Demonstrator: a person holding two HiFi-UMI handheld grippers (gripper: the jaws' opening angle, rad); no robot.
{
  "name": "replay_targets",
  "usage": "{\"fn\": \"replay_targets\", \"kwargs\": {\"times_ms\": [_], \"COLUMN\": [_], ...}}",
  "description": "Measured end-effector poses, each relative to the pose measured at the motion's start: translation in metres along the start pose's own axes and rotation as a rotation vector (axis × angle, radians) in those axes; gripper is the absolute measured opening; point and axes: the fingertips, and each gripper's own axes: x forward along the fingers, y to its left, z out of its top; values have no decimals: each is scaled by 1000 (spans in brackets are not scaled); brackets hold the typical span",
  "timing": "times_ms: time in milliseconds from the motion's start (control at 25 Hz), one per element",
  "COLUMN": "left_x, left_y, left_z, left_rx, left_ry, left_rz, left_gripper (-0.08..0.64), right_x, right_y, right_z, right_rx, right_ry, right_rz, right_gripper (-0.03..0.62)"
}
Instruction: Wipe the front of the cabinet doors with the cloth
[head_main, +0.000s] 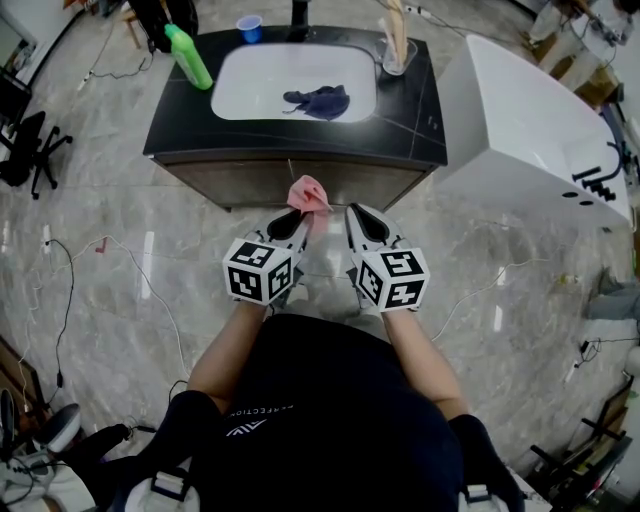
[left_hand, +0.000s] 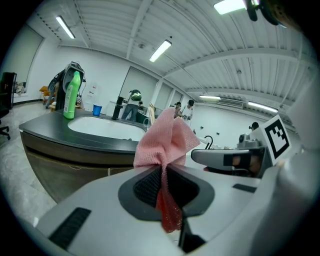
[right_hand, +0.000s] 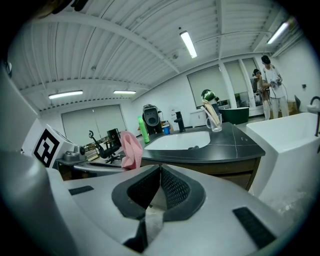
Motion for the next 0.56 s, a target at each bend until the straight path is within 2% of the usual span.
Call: {"fn": "replay_targets", "kwargs": {"times_ms": [560], "left_x": [1], "left_y": [-6], "left_z": [-4], "left_rx": [15], "left_ry": [31], "left_rz": [-30], "left_gripper": [32], "right_x": [-6], "right_y": [2], "right_z": [-4], "right_rx": [17], "right_ry": [-7], "right_rz": [-1], "right_gripper": [38]}}
